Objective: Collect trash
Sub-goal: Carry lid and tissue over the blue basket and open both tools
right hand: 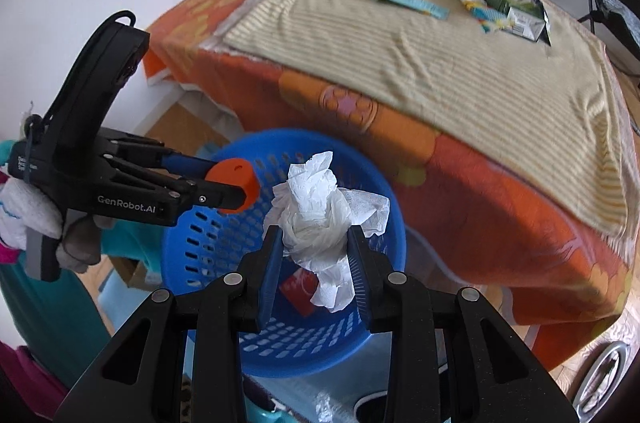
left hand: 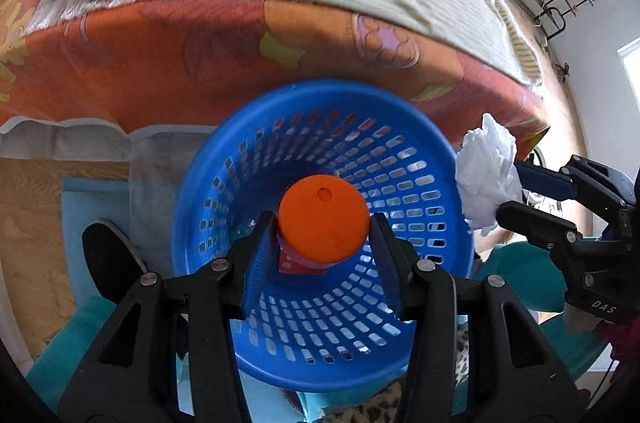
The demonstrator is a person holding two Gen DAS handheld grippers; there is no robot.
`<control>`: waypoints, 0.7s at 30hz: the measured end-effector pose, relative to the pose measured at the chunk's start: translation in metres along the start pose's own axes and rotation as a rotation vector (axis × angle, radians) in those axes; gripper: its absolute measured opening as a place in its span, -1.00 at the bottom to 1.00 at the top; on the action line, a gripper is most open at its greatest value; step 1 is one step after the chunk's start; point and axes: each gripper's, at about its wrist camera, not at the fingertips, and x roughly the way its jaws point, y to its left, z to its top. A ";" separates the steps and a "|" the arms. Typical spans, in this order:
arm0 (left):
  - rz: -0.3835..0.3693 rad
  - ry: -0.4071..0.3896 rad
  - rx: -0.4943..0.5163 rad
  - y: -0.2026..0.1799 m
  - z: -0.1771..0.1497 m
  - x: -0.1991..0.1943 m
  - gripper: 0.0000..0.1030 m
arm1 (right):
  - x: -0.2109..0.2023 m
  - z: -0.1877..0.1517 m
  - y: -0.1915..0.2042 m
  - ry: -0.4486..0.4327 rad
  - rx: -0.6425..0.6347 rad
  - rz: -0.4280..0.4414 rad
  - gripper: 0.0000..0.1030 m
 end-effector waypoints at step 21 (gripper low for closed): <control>0.006 0.056 -0.022 0.005 0.000 0.013 0.19 | 0.017 -0.004 0.001 0.060 0.013 -0.035 -0.19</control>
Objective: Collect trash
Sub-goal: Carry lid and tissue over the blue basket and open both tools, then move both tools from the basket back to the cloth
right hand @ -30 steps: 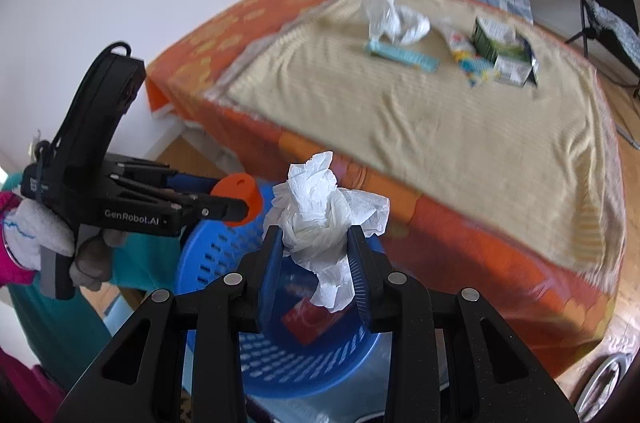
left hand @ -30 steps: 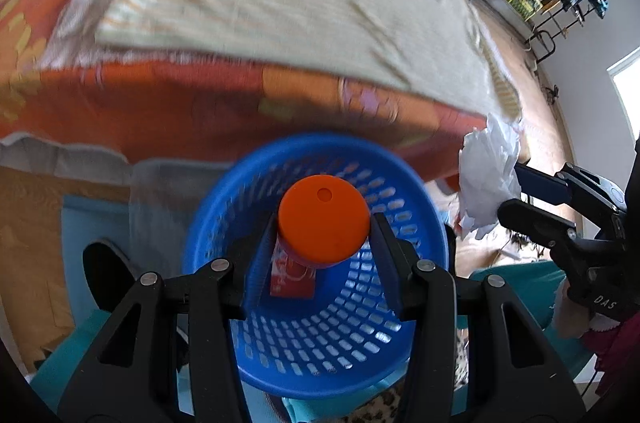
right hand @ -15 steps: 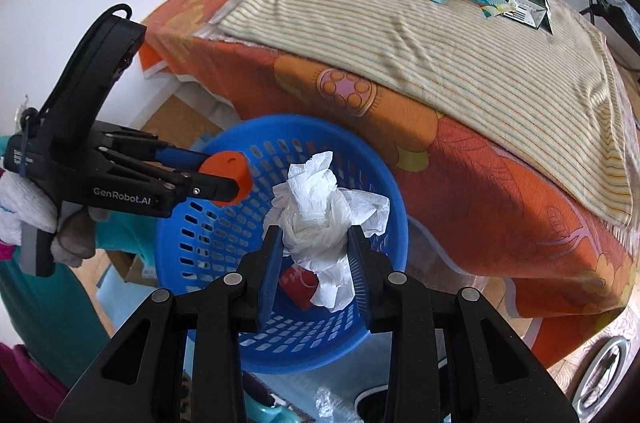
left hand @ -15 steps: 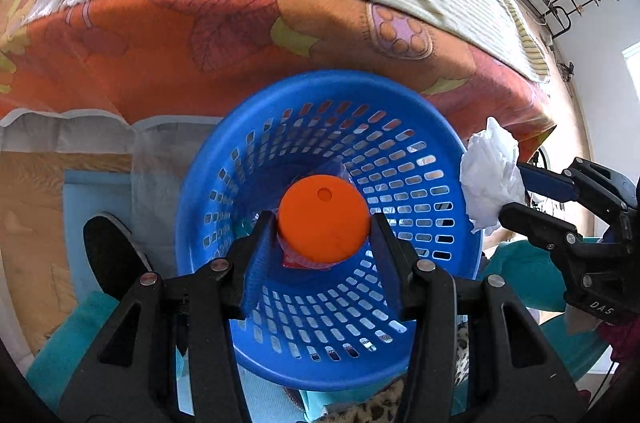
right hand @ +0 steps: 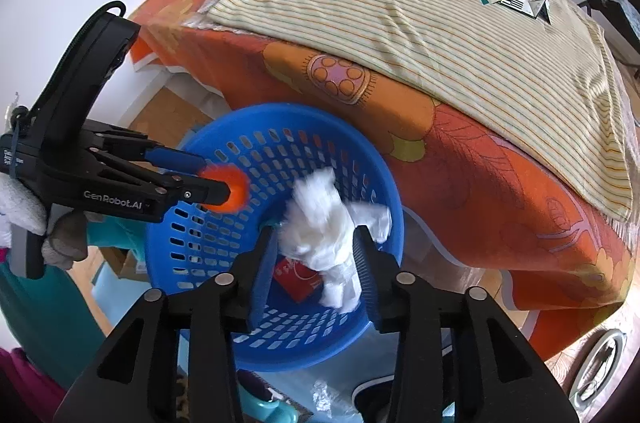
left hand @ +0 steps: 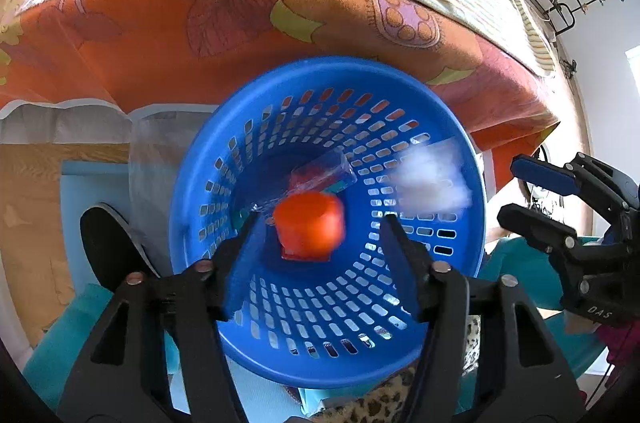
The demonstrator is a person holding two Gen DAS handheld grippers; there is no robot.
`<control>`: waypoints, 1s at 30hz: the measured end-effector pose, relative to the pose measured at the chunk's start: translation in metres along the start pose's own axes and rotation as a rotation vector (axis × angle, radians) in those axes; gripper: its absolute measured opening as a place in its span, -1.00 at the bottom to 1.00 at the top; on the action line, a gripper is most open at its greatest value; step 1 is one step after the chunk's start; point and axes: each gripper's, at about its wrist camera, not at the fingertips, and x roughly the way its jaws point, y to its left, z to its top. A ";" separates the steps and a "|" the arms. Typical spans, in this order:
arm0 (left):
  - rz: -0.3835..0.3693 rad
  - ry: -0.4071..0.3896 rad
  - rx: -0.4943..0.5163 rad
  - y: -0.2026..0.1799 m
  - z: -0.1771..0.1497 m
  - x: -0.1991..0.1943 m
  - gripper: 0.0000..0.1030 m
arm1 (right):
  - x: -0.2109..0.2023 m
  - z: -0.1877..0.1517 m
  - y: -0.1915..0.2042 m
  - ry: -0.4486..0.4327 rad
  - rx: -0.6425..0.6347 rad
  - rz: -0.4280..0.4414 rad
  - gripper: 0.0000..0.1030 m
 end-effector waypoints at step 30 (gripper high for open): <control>0.021 -0.110 0.000 -0.010 0.031 -0.034 0.19 | -0.026 0.024 -0.021 -0.087 0.077 0.001 -0.06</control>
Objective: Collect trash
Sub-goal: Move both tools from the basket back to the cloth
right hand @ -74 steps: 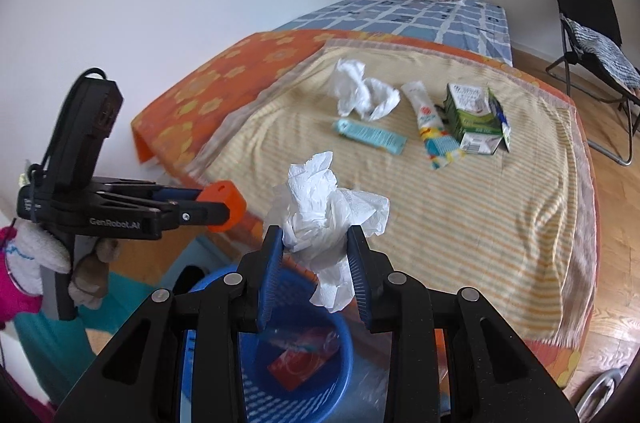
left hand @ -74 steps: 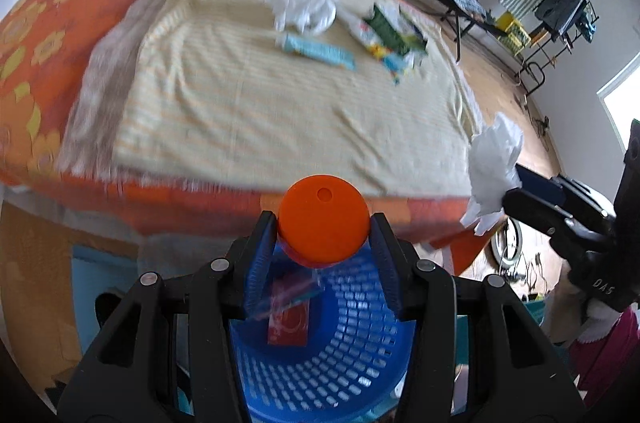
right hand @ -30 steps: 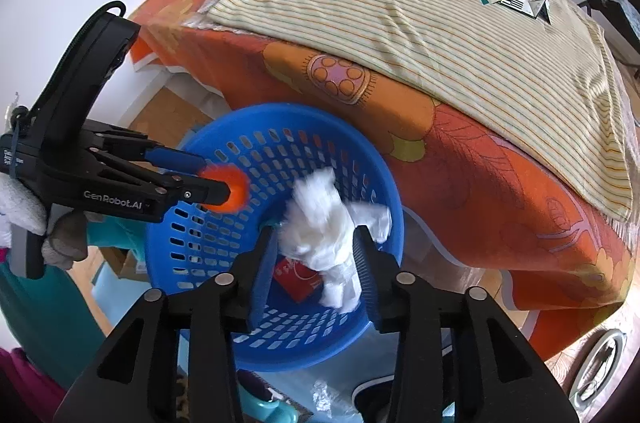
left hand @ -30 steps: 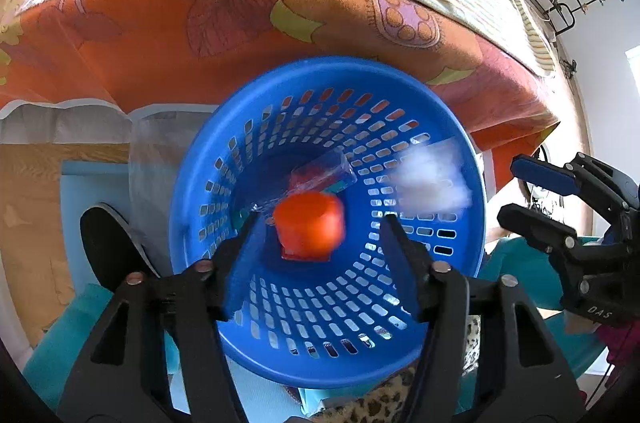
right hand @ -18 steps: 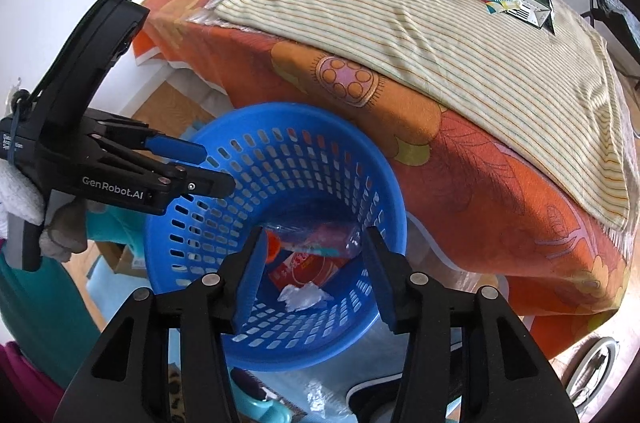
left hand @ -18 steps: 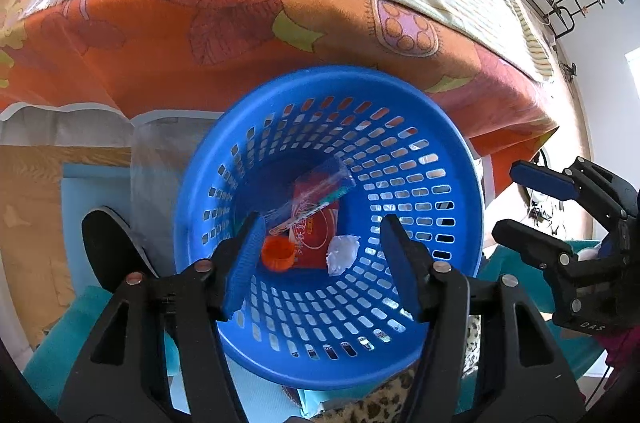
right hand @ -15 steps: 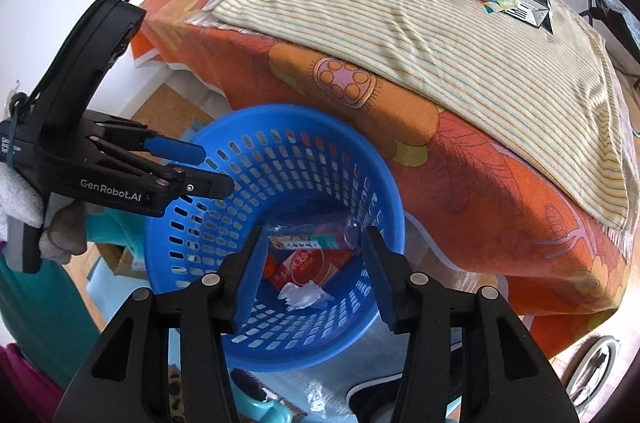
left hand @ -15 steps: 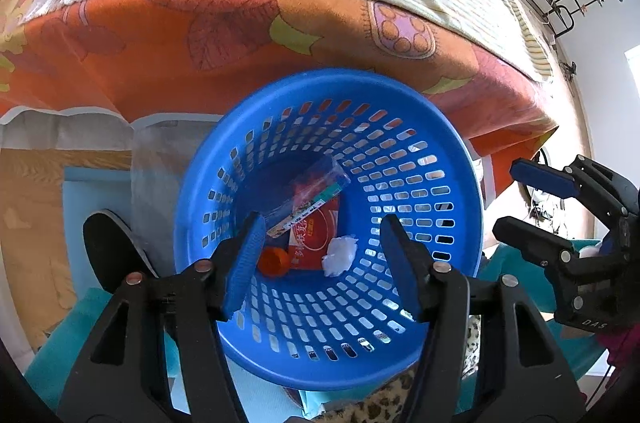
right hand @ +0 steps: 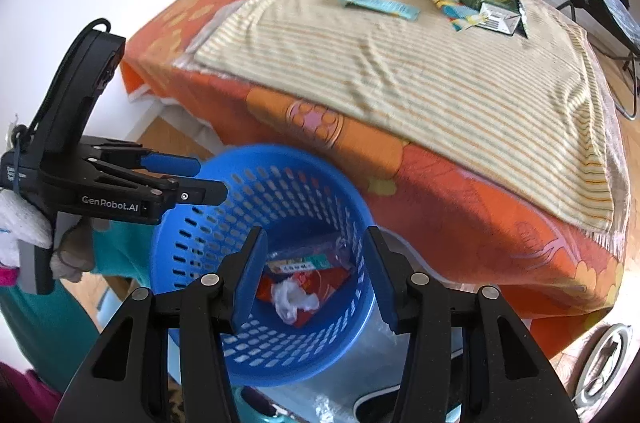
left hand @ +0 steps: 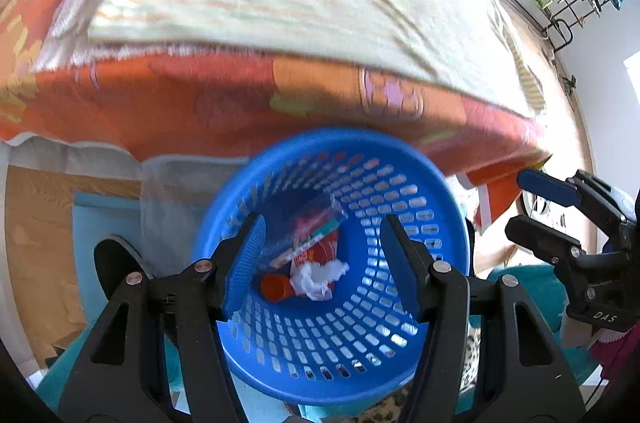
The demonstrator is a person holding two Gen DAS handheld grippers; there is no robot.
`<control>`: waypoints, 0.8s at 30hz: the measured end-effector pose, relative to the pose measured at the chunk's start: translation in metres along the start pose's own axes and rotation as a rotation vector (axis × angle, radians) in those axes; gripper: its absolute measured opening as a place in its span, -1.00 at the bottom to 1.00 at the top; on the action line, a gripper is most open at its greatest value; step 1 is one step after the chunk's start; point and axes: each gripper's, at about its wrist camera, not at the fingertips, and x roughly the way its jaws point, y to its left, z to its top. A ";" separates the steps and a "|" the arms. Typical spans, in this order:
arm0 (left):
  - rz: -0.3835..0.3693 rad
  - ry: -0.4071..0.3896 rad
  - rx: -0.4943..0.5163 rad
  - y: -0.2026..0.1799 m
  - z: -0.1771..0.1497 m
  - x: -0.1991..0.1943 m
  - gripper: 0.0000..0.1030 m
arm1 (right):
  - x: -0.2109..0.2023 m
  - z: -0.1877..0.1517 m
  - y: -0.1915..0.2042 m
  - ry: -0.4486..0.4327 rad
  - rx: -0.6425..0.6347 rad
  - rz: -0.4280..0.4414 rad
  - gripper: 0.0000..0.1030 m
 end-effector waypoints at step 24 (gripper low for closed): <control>-0.034 -0.264 -0.106 0.015 0.169 -0.064 0.43 | -0.033 0.103 -0.068 -0.157 0.047 -0.103 0.28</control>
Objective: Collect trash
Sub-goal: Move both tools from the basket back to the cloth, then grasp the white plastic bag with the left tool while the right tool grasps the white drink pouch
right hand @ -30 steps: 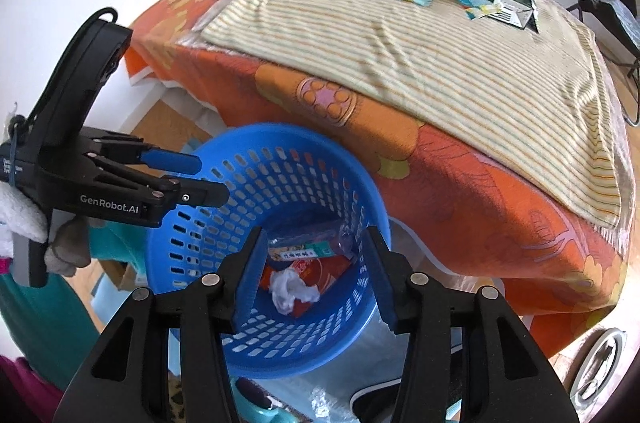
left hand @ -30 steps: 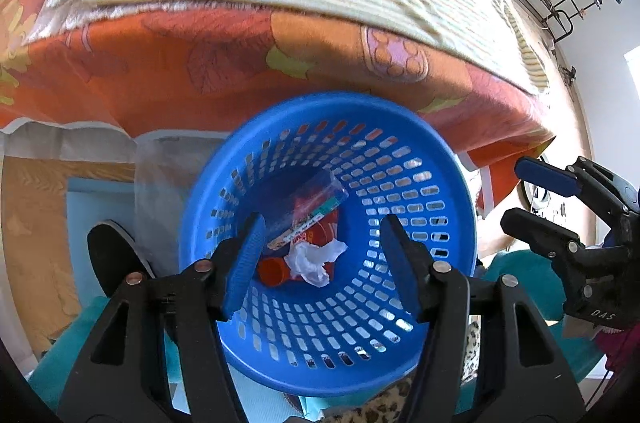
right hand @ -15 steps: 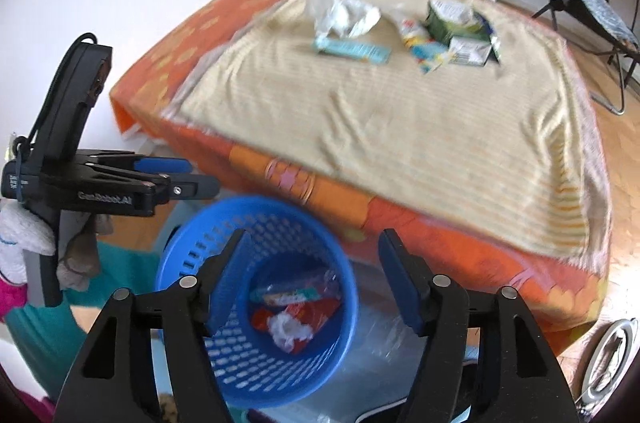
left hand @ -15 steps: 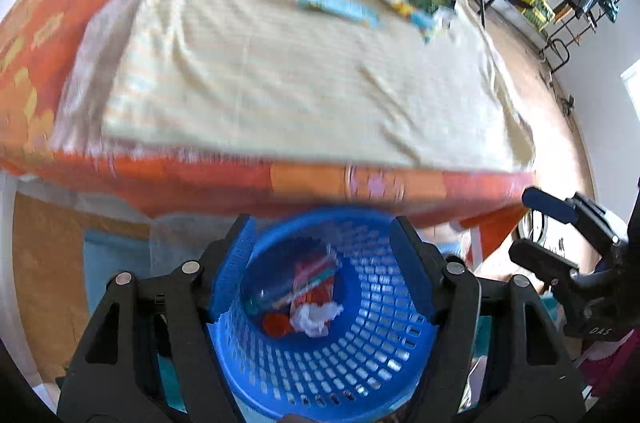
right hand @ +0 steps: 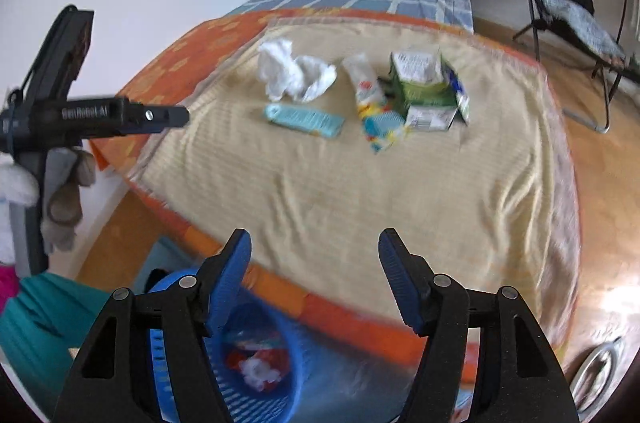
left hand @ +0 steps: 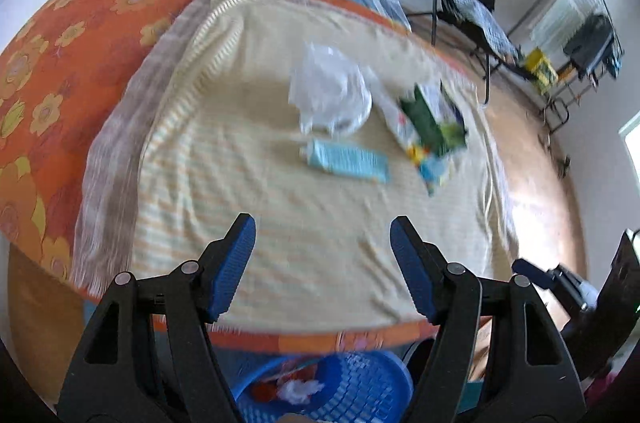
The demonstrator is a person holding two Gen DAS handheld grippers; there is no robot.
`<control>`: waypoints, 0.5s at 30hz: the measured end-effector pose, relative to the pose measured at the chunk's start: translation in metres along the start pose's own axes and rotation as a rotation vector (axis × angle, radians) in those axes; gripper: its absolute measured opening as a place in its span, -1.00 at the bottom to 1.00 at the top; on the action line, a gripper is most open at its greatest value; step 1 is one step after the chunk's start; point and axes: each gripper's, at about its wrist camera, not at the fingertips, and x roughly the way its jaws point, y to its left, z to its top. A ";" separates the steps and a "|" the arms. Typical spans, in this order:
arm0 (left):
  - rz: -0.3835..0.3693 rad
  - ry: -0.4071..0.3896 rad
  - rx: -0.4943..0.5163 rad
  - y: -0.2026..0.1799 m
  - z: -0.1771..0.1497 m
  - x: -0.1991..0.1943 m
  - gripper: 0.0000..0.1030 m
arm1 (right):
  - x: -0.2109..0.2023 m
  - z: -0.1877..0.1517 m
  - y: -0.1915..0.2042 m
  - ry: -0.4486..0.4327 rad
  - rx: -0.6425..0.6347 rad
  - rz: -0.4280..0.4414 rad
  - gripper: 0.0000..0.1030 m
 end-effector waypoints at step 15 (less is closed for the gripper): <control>-0.014 0.011 -0.093 0.001 0.082 0.067 0.56 | 0.041 0.062 -0.034 0.003 0.066 0.003 0.28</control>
